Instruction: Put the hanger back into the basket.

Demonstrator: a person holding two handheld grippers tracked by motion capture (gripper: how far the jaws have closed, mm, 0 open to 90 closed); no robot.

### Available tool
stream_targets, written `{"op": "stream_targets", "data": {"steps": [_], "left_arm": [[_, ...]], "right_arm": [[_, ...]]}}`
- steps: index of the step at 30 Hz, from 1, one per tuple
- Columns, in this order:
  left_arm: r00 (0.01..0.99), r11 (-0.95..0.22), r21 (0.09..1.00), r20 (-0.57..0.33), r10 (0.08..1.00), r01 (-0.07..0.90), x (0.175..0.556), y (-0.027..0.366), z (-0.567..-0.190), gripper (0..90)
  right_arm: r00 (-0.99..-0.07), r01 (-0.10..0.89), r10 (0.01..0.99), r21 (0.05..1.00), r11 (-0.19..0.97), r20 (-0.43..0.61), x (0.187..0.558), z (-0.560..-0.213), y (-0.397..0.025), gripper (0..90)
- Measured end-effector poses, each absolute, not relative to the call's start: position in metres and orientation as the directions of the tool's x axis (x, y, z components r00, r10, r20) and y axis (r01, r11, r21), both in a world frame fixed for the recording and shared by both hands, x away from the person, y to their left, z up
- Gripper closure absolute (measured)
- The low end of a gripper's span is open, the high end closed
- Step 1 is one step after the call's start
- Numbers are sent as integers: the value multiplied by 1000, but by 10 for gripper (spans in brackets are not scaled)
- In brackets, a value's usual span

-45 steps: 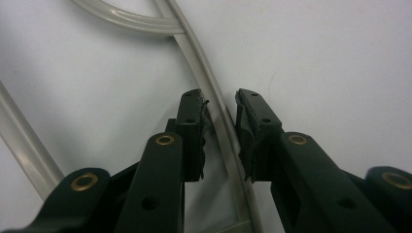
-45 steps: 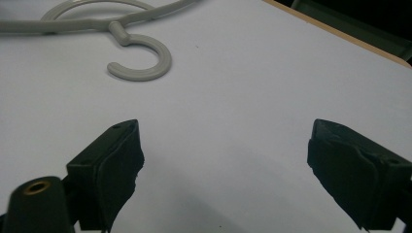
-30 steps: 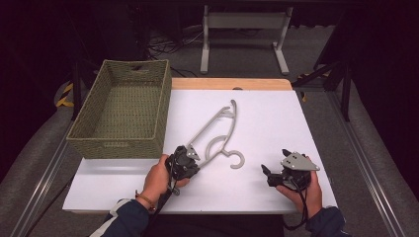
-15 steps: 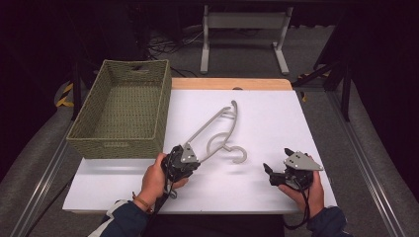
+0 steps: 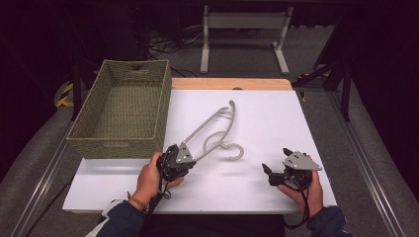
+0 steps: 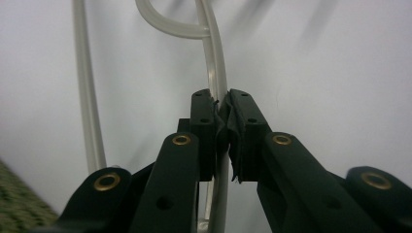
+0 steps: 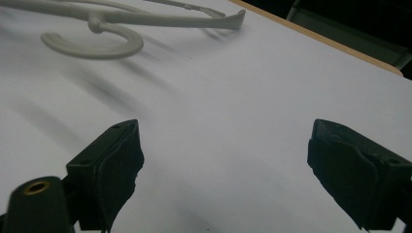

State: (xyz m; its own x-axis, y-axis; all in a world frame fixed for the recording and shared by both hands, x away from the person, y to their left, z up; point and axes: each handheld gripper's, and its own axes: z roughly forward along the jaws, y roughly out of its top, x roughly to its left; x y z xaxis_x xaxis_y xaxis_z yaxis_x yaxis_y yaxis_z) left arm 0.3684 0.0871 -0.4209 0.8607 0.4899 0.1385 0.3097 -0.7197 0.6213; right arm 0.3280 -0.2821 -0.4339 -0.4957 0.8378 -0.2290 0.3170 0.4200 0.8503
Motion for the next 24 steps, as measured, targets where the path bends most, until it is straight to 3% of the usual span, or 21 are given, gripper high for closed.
{"op": "stream_targets", "data": {"steps": [15,24], "left_arm": [[905,-824,437,52,423,360,392,78,-434,811],[915,-835,403,-18,402,375,407,70,-433,745]], "right_arm": [[-509,335,834,843,420,-213,330,-437,-282,127],[-525,348,825,831,434,-211,332,-440,-280,126]]}}
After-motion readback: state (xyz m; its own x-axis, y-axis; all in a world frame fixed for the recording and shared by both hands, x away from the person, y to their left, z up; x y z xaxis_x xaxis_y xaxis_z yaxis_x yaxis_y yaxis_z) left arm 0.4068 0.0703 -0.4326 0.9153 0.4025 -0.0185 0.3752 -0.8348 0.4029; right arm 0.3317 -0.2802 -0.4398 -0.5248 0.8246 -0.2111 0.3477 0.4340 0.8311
